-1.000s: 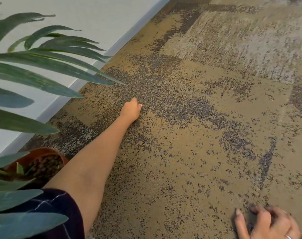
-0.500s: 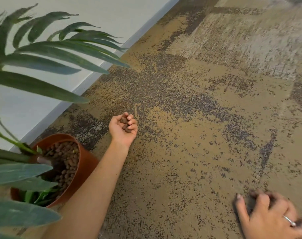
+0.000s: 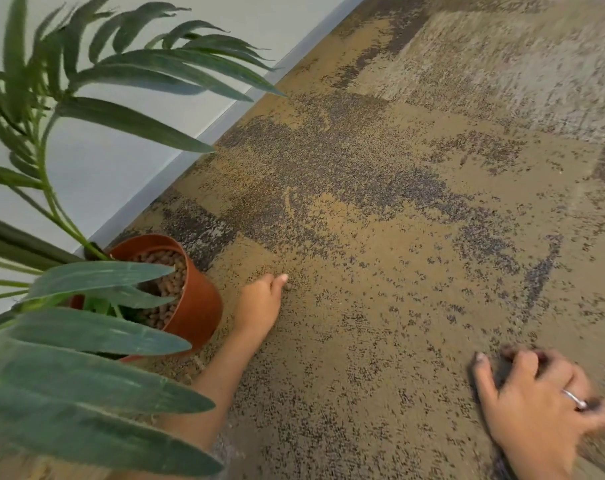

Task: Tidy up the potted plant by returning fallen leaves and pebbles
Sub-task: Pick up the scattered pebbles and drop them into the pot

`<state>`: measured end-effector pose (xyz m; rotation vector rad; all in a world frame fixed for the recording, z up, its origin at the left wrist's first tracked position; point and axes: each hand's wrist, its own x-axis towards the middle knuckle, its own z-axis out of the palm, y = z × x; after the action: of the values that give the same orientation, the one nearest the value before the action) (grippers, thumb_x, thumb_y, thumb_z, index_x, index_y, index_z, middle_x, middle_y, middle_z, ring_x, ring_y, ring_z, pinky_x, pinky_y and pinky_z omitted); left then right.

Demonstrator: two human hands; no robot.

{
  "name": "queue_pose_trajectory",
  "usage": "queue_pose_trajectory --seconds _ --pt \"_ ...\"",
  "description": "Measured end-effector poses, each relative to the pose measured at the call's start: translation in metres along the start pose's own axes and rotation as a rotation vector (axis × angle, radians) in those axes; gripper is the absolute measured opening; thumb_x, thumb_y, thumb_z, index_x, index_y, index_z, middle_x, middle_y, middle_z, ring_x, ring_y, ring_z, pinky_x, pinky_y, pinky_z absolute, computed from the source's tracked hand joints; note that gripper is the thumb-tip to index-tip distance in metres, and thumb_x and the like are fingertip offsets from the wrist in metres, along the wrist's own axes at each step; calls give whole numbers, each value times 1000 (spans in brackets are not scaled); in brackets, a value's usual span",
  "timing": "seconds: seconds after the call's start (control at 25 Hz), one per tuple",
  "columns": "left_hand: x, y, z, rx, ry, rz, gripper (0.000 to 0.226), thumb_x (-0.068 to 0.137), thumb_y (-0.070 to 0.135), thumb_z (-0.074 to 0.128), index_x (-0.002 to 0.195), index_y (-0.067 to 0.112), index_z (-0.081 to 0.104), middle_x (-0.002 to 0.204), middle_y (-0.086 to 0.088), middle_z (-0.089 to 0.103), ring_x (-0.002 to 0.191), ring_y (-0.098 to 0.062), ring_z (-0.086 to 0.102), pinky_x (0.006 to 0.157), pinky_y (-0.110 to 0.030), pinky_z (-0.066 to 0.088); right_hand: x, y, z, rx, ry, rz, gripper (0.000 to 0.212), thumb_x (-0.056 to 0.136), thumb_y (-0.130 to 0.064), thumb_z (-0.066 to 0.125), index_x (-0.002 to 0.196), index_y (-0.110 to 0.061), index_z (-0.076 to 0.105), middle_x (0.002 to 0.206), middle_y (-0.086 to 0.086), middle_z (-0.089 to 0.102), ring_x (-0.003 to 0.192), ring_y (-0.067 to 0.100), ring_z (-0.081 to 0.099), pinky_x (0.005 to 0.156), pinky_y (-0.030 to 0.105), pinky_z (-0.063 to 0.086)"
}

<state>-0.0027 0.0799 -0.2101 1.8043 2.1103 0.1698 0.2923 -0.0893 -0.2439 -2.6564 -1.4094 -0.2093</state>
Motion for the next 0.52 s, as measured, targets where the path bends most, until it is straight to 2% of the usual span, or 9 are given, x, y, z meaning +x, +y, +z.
queue_pose_trajectory --seconds 0.12,0.24,0.32,0.44,0.52 --pt "-8 4 10 156 28 24 34 98 43 37 90 12 50 57 8 46 43 -6 39 36 -17 26 1 3 2 21 0 -9 53 90 -54 36 96 -4 49 114 25 42 115 39 40 102 67 20" --pt "-8 7 8 329 42 159 29 100 41 34 95 15 47 58 10 42 45 -7 40 36 -17 23 1 6 7 35 2 -26 53 90 -55 35 95 -3 48 115 25 40 115 39 39 102 68 20" --pt "-11 5 9 279 80 207 29 100 37 36 90 14 49 57 10 45 45 -6 41 36 -16 23 2 9 10 41 -5 -12 53 91 -55 34 95 -4 48 115 25 41 115 39 39 102 68 19" --pt "-19 5 11 -94 40 170 30 96 29 42 81 7 55 60 3 53 45 -7 41 38 -18 31 4 12 12 30 -14 -15 53 91 -55 34 94 -4 48 114 25 42 115 39 40 102 68 20" --pt "-33 15 9 -620 -100 -33 25 96 21 42 81 4 53 61 2 49 46 -8 36 38 -17 29 4 11 13 28 -25 -18 53 90 -55 34 95 -4 48 114 26 41 114 39 40 102 68 20"
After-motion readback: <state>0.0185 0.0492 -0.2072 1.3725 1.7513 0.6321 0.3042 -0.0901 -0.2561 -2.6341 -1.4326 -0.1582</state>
